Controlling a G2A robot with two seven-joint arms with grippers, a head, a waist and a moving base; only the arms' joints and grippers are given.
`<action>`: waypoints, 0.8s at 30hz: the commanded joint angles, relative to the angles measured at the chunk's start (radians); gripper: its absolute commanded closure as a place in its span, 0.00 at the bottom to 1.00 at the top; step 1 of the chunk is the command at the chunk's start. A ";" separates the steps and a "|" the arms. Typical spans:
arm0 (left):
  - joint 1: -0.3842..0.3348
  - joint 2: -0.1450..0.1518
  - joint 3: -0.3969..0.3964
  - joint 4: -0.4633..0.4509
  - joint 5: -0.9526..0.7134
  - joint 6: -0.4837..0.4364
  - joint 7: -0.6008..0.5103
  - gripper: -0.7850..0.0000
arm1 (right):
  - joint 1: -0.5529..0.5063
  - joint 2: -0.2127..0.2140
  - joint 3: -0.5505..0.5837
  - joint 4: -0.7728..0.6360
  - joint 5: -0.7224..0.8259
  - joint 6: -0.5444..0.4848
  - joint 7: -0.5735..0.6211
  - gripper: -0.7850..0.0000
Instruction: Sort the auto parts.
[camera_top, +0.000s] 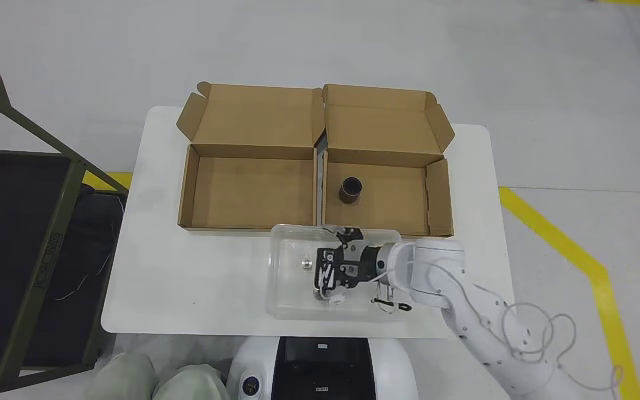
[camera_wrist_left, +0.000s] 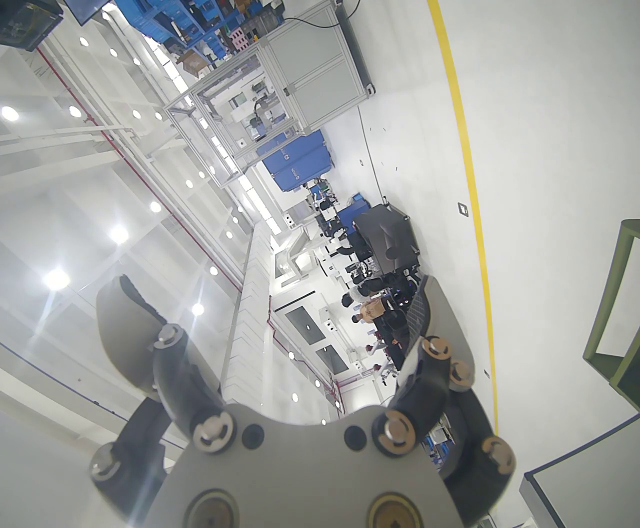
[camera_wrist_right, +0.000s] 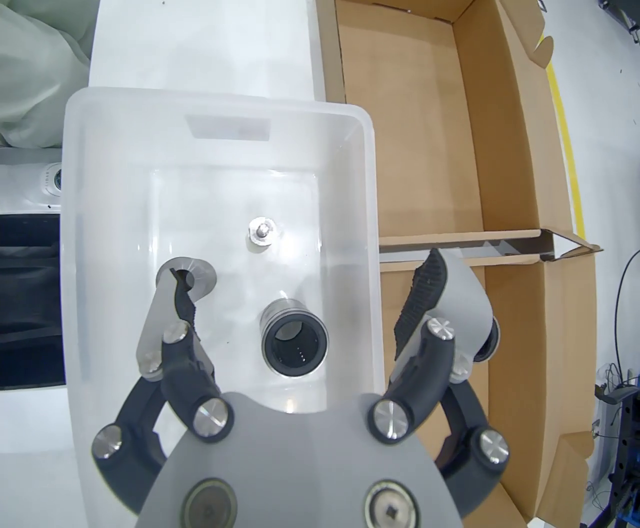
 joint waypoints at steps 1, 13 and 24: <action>0.000 0.000 0.000 0.000 0.000 0.000 0.000 0.00 | -0.008 0.003 0.003 0.000 -0.006 -0.004 -0.002 0.00; 0.000 0.000 0.000 0.000 0.000 0.000 0.000 0.00 | -0.037 0.016 0.011 0.016 -0.036 -0.023 -0.004 0.07; 0.000 0.000 0.000 0.000 0.000 0.000 0.000 0.00 | -0.044 0.024 0.027 0.048 -0.071 0.004 0.018 0.16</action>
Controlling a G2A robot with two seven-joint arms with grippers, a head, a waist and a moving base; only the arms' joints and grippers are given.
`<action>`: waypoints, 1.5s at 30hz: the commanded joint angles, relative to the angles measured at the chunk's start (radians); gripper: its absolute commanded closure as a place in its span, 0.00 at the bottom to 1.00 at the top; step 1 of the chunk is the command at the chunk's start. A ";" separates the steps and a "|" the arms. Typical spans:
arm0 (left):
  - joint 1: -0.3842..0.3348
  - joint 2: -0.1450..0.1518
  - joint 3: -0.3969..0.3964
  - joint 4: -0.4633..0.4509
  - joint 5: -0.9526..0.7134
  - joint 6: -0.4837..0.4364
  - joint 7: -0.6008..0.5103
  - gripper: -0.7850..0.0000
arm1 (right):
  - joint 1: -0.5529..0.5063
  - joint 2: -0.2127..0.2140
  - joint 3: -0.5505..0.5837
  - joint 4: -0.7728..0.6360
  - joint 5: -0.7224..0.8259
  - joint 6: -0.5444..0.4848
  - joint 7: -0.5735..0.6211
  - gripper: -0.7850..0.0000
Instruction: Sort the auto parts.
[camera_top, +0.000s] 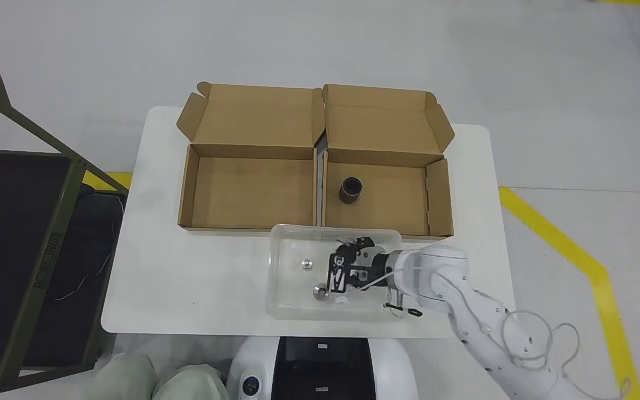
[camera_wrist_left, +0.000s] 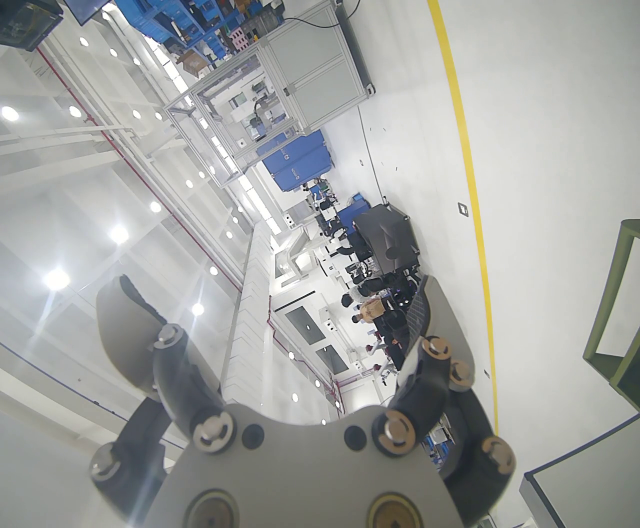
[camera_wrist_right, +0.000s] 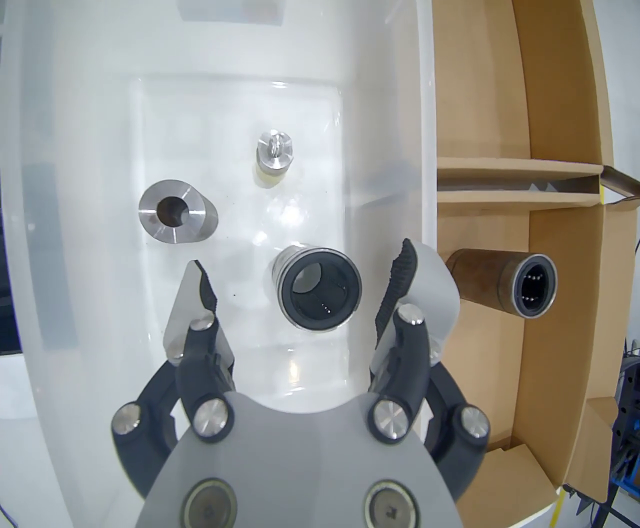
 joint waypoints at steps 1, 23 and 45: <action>0.000 0.000 0.000 0.000 0.000 0.000 0.000 0.00 | 0.002 0.000 0.002 0.010 0.001 0.007 -0.002 0.15; 0.000 0.000 0.000 0.000 0.000 0.000 0.000 0.00 | 0.067 -0.017 -0.050 0.157 0.023 0.049 -0.034 0.53; 0.000 0.000 0.000 0.000 0.000 0.000 0.000 0.00 | 0.052 -0.008 -0.032 0.070 0.087 0.004 -0.035 1.00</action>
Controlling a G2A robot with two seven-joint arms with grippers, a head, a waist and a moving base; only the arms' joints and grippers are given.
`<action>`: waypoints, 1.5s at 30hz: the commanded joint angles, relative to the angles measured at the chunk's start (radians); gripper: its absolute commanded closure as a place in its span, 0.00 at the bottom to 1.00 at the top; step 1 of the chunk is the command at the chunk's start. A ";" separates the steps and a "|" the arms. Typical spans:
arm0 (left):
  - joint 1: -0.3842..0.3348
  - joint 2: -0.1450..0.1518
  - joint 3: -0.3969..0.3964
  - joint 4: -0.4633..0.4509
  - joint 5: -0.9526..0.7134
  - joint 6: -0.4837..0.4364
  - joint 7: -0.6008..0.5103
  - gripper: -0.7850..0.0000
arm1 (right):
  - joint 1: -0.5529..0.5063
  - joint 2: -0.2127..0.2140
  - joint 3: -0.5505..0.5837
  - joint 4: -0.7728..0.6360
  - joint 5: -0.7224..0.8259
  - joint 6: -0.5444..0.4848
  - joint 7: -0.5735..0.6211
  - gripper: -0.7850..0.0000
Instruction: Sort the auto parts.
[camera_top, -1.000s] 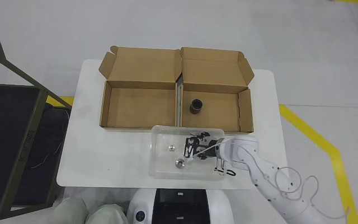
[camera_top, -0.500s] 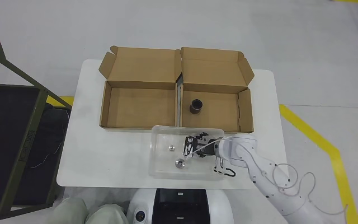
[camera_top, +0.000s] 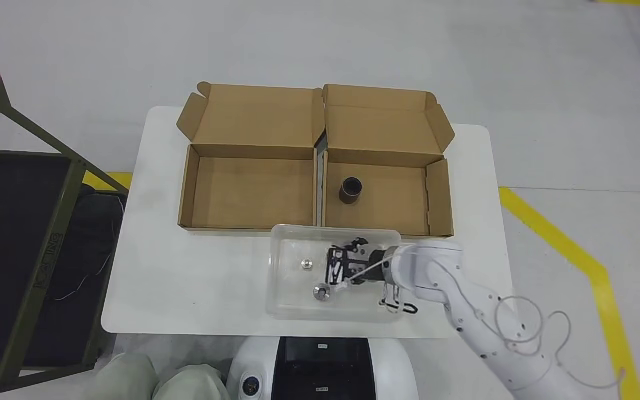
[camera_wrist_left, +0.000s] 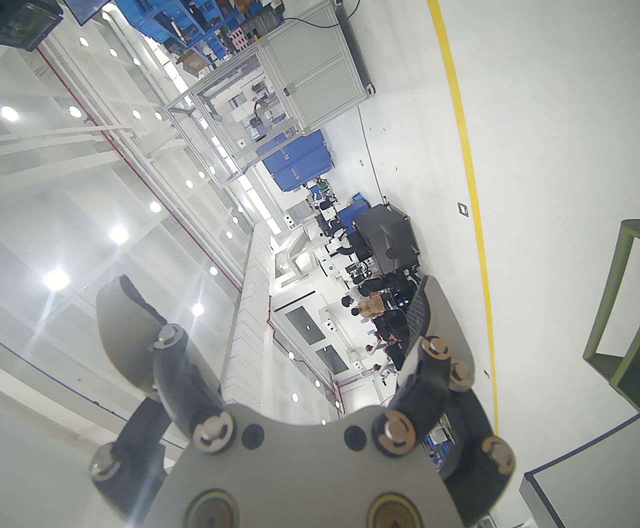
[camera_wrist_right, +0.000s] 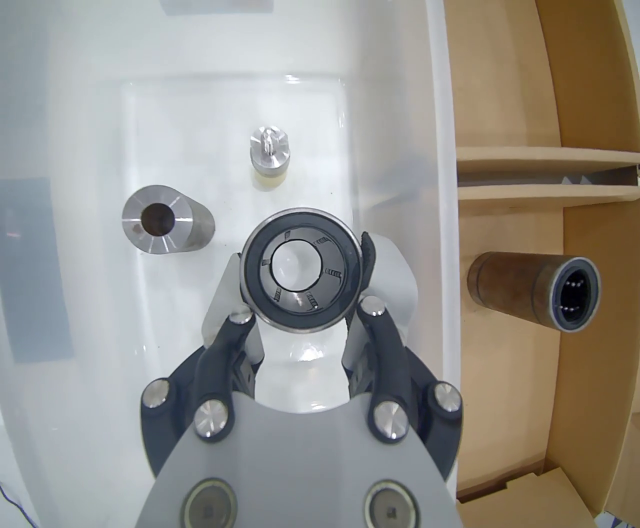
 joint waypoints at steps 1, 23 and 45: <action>0.000 0.000 0.000 0.000 0.000 0.000 0.000 0.00 | -0.003 0.002 0.005 -0.012 0.011 -0.004 -0.005 1.00; 0.000 0.000 0.000 0.000 0.000 0.000 0.000 0.00 | -0.026 0.016 0.096 -0.174 0.185 0.038 -0.098 1.00; 0.000 0.000 0.000 0.000 0.000 0.000 0.000 0.00 | 0.046 0.007 0.136 -0.259 0.306 0.112 -0.241 1.00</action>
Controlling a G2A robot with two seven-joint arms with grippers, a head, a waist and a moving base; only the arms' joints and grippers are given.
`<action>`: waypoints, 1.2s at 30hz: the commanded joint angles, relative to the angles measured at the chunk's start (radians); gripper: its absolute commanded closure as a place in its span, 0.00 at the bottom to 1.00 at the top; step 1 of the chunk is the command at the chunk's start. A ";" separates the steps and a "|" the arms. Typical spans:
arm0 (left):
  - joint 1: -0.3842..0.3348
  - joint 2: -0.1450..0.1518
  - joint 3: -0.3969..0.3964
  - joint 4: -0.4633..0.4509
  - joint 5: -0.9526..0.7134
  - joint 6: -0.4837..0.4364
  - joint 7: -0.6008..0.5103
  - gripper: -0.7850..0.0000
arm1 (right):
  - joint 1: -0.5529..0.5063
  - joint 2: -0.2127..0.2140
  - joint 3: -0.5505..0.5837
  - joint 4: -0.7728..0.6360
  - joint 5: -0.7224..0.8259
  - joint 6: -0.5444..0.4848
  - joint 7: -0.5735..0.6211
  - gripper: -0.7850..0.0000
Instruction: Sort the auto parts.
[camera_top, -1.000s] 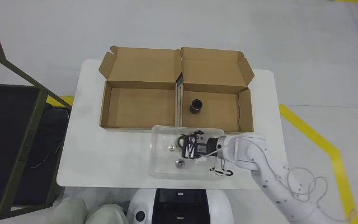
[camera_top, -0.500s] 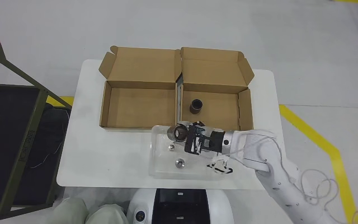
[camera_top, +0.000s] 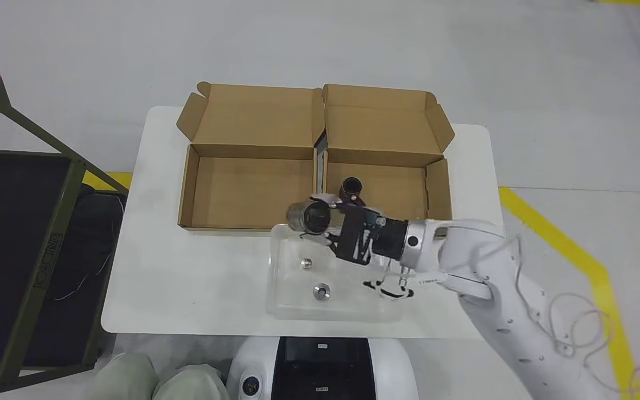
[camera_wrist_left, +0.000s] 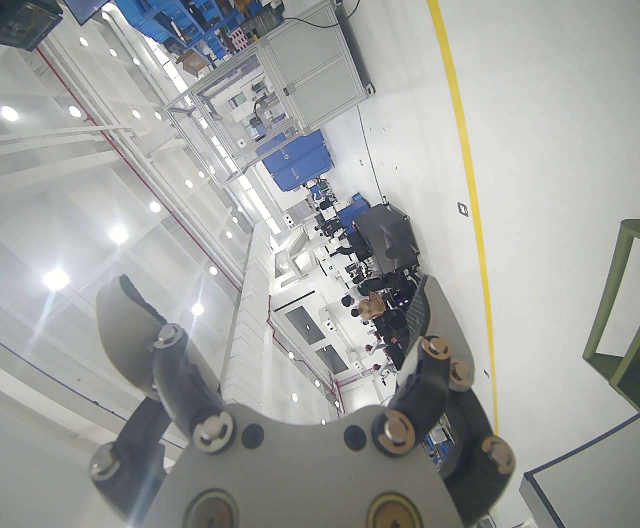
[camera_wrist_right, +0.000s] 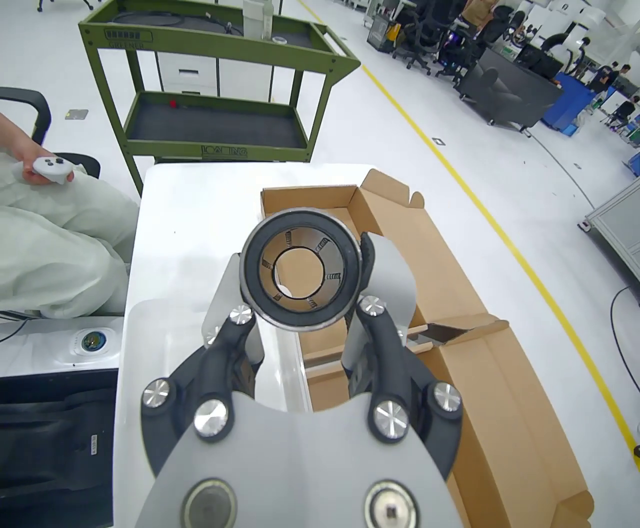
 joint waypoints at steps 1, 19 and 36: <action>0.000 0.000 0.000 0.000 0.000 0.000 0.000 0.00 | 0.010 -0.001 0.004 -0.005 0.010 0.004 -0.012 1.00; 0.000 0.000 0.000 0.000 0.000 0.000 0.000 0.00 | 0.039 -0.005 0.072 -0.087 0.056 0.049 -0.131 1.00; 0.000 0.000 0.000 0.000 0.000 0.000 0.000 0.00 | 0.035 -0.003 0.120 -0.127 0.040 0.054 -0.162 1.00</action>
